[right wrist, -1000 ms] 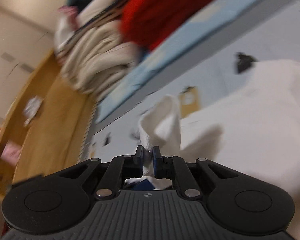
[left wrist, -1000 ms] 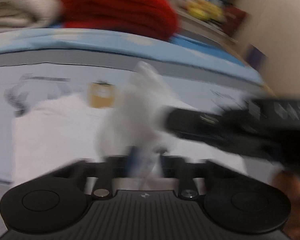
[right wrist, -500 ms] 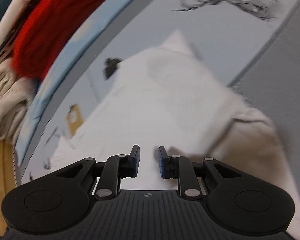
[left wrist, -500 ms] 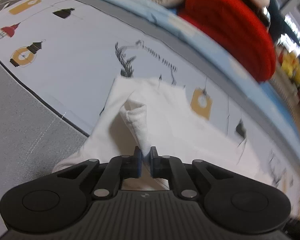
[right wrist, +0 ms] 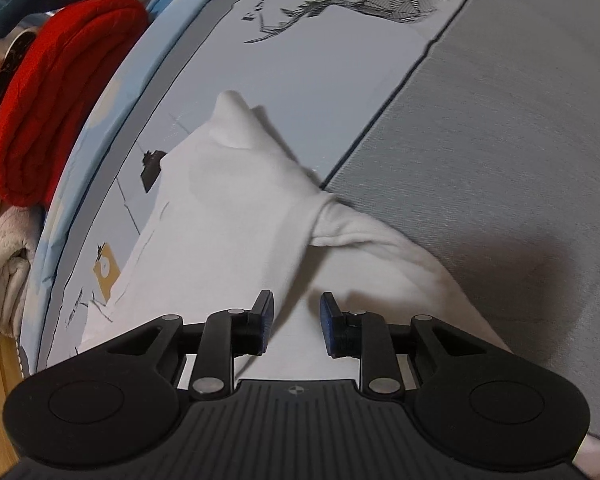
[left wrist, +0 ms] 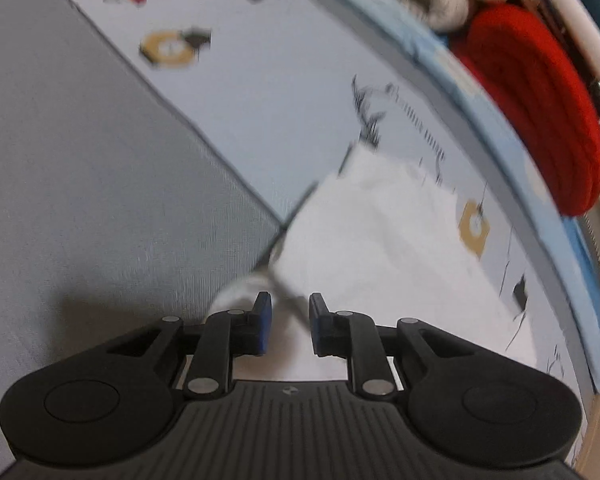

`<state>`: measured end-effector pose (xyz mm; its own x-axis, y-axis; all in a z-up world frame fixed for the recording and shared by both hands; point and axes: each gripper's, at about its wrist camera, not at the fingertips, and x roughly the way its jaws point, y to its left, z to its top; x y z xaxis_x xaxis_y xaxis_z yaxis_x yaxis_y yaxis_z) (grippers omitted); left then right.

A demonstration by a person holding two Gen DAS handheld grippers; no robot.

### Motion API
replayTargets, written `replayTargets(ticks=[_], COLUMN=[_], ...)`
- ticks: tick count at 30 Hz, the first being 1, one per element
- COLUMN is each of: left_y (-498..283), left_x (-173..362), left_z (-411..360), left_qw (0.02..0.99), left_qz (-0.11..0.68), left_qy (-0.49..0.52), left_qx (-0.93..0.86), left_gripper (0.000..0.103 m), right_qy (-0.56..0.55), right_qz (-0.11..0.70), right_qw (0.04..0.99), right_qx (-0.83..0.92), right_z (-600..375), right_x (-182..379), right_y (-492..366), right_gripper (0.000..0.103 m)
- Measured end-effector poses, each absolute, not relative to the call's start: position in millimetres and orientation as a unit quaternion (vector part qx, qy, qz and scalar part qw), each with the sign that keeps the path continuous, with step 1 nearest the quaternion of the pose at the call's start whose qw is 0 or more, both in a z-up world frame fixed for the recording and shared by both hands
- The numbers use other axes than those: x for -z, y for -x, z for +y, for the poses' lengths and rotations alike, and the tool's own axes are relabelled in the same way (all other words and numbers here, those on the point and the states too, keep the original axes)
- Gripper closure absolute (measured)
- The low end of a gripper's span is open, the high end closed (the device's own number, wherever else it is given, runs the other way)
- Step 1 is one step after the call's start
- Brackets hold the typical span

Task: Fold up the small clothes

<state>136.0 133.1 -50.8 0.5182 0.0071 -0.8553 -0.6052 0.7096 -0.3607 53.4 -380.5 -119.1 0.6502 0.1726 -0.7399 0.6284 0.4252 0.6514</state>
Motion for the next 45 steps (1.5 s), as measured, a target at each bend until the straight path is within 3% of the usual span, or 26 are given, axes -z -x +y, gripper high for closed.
replayTargets(ticks=[3,10,16,17,19,21,23,29,31,35,38,39,41,43,45], left_y=[-136.9,-164.6,-190.3,-193.9,-199.7,-204.7,-208.6,-199.3,-198.1,-198.4,-191.1,-189.9,-190.5,-192.5,-195.1], left_x=[39.9,47.1,58.7,61.5,66.5,70.1,69.4,28.9,27.1,47.5,39.1,32.8,28.5,34.5,45.9], left_z=[138.5,156.6,152.0,151.3,148.6,145.5,140.6,125.0,120.0,129.4,132.3,127.8,116.9,110.7,111.8], left_qw=[0.826,0.819,0.824,0.823,0.821,0.822,0.833,0.895,0.898,0.862,0.865,0.873,0.884,0.881,0.866], left_qz=[0.428,0.432,0.449,0.453,0.461,0.469,0.469,0.378,0.380,0.440,0.423,0.414,0.408,0.421,0.445], left_qy=[0.312,0.320,0.296,0.293,0.286,0.273,0.253,0.209,0.195,0.198,0.209,0.200,0.181,0.175,0.181], left_qx=[-0.195,-0.200,-0.182,-0.180,-0.176,-0.170,-0.151,-0.107,-0.104,-0.153,-0.168,-0.162,-0.138,-0.129,-0.143], left_gripper=[0.067,0.067,0.060,0.060,0.060,0.063,0.102,0.103,0.103,0.100,0.097,0.093,0.073,0.069,0.069], right_qy=[-0.519,-0.534,-0.539,-0.540,-0.544,-0.552,-0.560,-0.577,-0.581,-0.576,-0.541,-0.524,-0.495,-0.470,-0.455], right_qz=[0.379,0.364,0.381,0.386,0.393,0.390,0.381,0.336,0.336,0.362,0.345,0.334,0.314,0.307,0.321], right_qw=[0.752,0.748,0.738,0.734,0.726,0.720,0.719,0.720,0.708,0.687,0.721,0.740,0.776,0.806,0.818], right_qx=[0.147,0.151,0.142,0.143,0.150,0.153,0.157,0.190,0.218,0.254,0.262,0.257,0.233,0.186,0.146], right_z=[-386.2,-404.5,-407.9,-408.2,-409.2,-409.1,-409.0,-411.8,-415.3,-418.0,-410.9,-407.5,-400.4,-393.7,-388.7], right_x=[118.4,120.0,127.3,129.7,134.2,134.2,128.4,118.2,126.5,134.7,117.9,109.1,95.3,87.5,88.8], right_y=[-50.1,-60.5,-80.3,-82.5,-85.3,-84.5,-80.6,-61.1,-55.7,-46.9,-41.6,-40.9,-44.5,-56.3,-71.1], right_gripper=[0.077,0.077,0.077,0.079,0.093,0.099,0.102,0.102,0.102,0.097,0.097,0.097,0.094,0.076,0.072])
